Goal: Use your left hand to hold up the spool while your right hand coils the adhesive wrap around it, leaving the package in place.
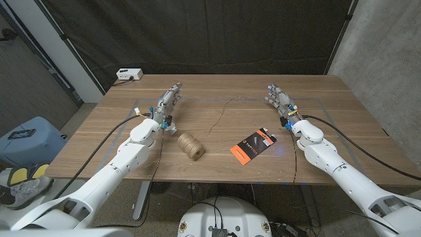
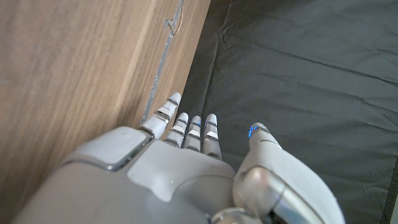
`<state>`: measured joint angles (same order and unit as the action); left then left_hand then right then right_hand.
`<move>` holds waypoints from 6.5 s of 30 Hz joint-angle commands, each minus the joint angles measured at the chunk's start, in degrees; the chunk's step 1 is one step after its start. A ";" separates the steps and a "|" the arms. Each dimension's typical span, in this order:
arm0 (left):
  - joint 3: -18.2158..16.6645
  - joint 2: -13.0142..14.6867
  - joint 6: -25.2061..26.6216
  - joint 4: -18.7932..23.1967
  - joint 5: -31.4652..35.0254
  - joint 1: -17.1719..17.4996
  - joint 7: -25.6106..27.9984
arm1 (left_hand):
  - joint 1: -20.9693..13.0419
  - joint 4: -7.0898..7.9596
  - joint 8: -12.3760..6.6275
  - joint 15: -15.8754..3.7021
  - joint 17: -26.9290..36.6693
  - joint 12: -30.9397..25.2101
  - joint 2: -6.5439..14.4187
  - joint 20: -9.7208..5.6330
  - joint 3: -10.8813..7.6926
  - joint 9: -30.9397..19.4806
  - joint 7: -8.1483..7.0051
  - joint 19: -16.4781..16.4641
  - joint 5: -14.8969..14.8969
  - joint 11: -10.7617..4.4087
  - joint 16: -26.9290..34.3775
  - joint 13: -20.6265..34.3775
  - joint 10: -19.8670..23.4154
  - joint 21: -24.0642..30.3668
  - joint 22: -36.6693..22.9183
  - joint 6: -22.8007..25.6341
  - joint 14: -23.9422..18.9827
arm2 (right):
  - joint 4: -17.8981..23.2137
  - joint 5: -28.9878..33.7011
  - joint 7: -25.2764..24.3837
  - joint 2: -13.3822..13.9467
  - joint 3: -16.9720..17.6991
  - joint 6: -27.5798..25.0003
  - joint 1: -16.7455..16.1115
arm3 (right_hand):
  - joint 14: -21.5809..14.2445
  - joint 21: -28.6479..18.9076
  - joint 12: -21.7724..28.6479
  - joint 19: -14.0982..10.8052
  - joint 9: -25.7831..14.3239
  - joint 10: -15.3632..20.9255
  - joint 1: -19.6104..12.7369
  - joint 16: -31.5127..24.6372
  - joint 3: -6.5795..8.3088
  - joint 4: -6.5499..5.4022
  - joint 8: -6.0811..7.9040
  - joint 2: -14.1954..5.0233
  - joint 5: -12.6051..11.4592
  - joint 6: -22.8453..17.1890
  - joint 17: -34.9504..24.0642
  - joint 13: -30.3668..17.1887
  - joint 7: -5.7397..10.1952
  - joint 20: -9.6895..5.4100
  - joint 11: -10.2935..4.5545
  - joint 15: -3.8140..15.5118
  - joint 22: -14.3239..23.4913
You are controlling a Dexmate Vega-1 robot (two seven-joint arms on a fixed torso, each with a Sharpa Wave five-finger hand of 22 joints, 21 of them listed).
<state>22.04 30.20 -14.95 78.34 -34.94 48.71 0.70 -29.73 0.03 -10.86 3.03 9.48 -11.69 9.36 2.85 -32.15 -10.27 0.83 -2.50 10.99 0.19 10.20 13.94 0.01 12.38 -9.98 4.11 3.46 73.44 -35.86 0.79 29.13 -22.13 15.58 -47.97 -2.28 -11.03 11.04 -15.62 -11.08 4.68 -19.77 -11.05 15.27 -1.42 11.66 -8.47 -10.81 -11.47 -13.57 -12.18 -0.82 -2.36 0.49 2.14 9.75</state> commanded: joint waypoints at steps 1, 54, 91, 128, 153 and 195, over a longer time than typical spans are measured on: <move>0.35 1.59 1.33 2.76 1.71 0.30 0.55 | -1.19 -1.07 -0.23 -0.33 0.15 -0.64 -0.22 -0.22 -0.14 -0.07 -0.03 -0.27 0.44 -0.27 0.20 -0.16 0.71 -0.17 -0.07 0.95 -0.48 | -0.67 0.19 -0.18 -0.06 0.43 0.88 0.39 | -0.41 -0.16 0.23 -0.19 -0.06 0.02 -0.83 -0.32 0.47 0.20 0.03 0.14 -0.14 -0.08 -0.05 -0.11 0.11 -1.64 0.50 0.24 0.16; -0.83 14.49 -1.22 8.99 4.98 -0.63 -15.12 | -9.61 -10.25 0.31 0.34 0.41 -0.51 -1.42 0.17 -3.55 -0.22 1.70 -1.11 6.14 0.37 -0.01 -1.61 0.94 -1.01 -0.10 0.92 -1.37 | -4.37 5.42 -6.60 -3.72 -0.61 4.48 3.72 | 2.55 0.20 -0.35 1.81 -0.14 -3.13 -1.21 0.00 0.49 2.23 -0.79 0.29 0.29 2.20 0.92 0.33 0.81 -0.89 0.73 -0.41 0.20; 1.90 21.84 -0.13 13.18 12.36 -5.93 -24.74 | -14.16 -10.54 0.64 2.80 0.72 0.00 -3.94 1.18 -4.11 -0.32 3.38 0.89 8.64 2.04 -0.15 -0.90 -3.65 -1.53 -0.16 -4.75 2.22 | -7.14 8.11 -11.37 -5.34 -0.68 5.80 4.99 | 4.56 0.25 -0.40 3.23 -0.17 -5.67 -1.17 0.01 0.40 3.20 -0.99 0.41 0.46 4.30 1.29 0.47 1.14 -0.42 0.45 -0.78 0.21; 3.27 29.15 1.67 19.09 18.37 -10.55 -35.67 | -18.15 -10.55 0.80 4.03 1.31 -0.96 -4.76 2.28 -4.93 -0.48 5.29 3.32 9.30 3.50 0.10 0.55 -7.01 -1.62 -0.24 -10.29 4.03 | -7.94 10.94 -15.10 -5.16 -0.99 4.96 6.04 | 6.39 0.34 -0.52 4.76 -0.22 -8.44 -0.67 -0.01 0.15 3.75 -1.18 0.46 0.53 6.55 1.46 0.56 1.59 0.18 0.73 -1.21 0.21; 5.56 30.67 1.46 21.15 22.69 -14.78 -43.95 | -20.87 -10.71 0.35 3.99 1.72 -2.36 -4.78 2.56 -5.80 -0.58 5.42 3.36 9.96 3.17 0.85 1.53 -6.94 -1.31 -0.28 -10.88 2.78 | -9.26 13.26 -17.26 -4.99 -1.31 5.70 7.01 | 7.07 0.26 -0.44 5.13 -0.23 -9.39 -0.51 -0.02 0.00 4.14 -1.09 0.65 0.53 7.30 1.58 0.61 1.87 0.52 0.36 -1.22 0.22; 4.48 36.15 7.53 33.06 28.50 -13.82 -47.09 | -23.53 -10.01 -0.10 4.21 2.49 -4.76 -6.06 2.76 -5.39 -0.85 6.47 3.53 9.72 3.79 1.34 3.59 -7.14 -1.10 -0.43 -10.79 2.16 | -10.71 14.20 -19.59 -5.22 -1.04 5.91 7.05 | 9.91 0.34 -0.47 6.88 -0.25 -12.61 -0.07 0.11 -0.05 4.66 -1.19 0.36 0.51 10.20 1.61 0.65 2.28 0.86 0.52 -2.38 0.23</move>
<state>27.99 64.03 -9.77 107.60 -7.31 32.62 -47.78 -52.74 -10.40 -10.86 6.65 11.67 -16.14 3.24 5.12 -37.43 -10.81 6.86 0.83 20.79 3.69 11.09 17.18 -6.56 11.05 -10.29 -6.67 5.42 63.82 -21.87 -18.94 24.11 -22.90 21.46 -41.52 7.12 -10.81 10.78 -9.06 -11.05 -7.42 -20.29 -11.05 15.02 2.93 10.60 -7.93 -10.35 -1.51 -12.00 -11.43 1.34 -1.75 0.90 -0.29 9.73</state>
